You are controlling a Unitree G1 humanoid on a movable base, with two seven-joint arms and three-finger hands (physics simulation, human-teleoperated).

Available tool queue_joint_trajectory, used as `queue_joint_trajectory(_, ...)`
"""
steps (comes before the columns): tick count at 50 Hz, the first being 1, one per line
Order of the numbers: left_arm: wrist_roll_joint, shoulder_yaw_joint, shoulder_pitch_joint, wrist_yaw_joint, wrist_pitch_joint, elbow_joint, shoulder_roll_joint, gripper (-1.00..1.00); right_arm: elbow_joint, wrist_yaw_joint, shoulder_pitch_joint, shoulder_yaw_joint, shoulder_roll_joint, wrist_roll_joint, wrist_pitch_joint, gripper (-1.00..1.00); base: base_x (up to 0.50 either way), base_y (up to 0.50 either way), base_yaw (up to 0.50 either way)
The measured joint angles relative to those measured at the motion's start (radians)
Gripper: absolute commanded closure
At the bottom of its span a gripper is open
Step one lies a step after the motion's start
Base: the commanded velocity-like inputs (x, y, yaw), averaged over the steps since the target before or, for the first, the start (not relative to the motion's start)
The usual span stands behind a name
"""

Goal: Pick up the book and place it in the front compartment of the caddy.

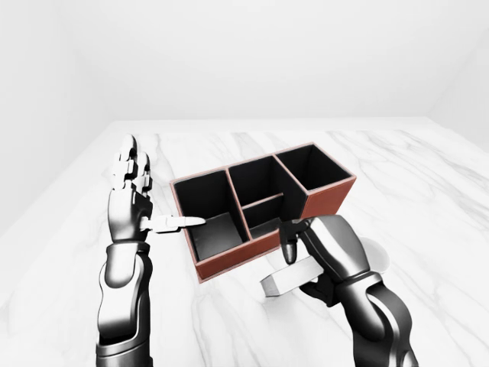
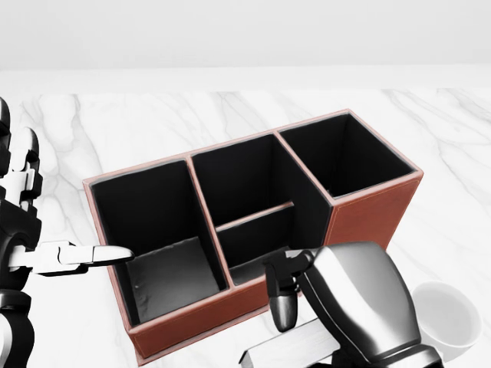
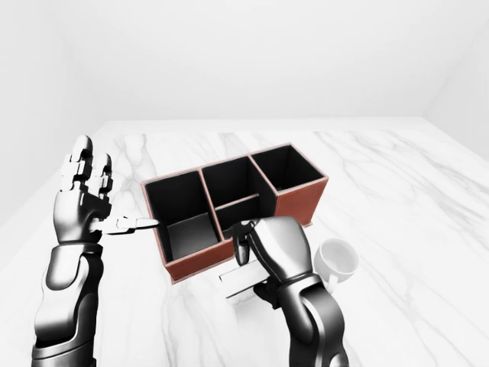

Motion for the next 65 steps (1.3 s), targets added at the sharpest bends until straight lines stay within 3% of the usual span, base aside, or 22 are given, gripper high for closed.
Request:
queue_joint_trajectory(39, 0.003, -0.004, 0.003, -0.001, 0.0, 0.004, -0.002, -1.0, 0.052, 0.126, -0.277, -0.072, 0.041, -0.012, 0.009, 1.0, 0.0, 0.0, 0.0)
queue_joint_trajectory(65, 0.005, -0.005, 0.003, -0.003, 0.0, 0.006, -0.003, -1.0, 0.204, 0.127, -0.497, -0.13, 0.019, -0.002, 0.009, 1.0, 0.0, 0.0, 0.0)
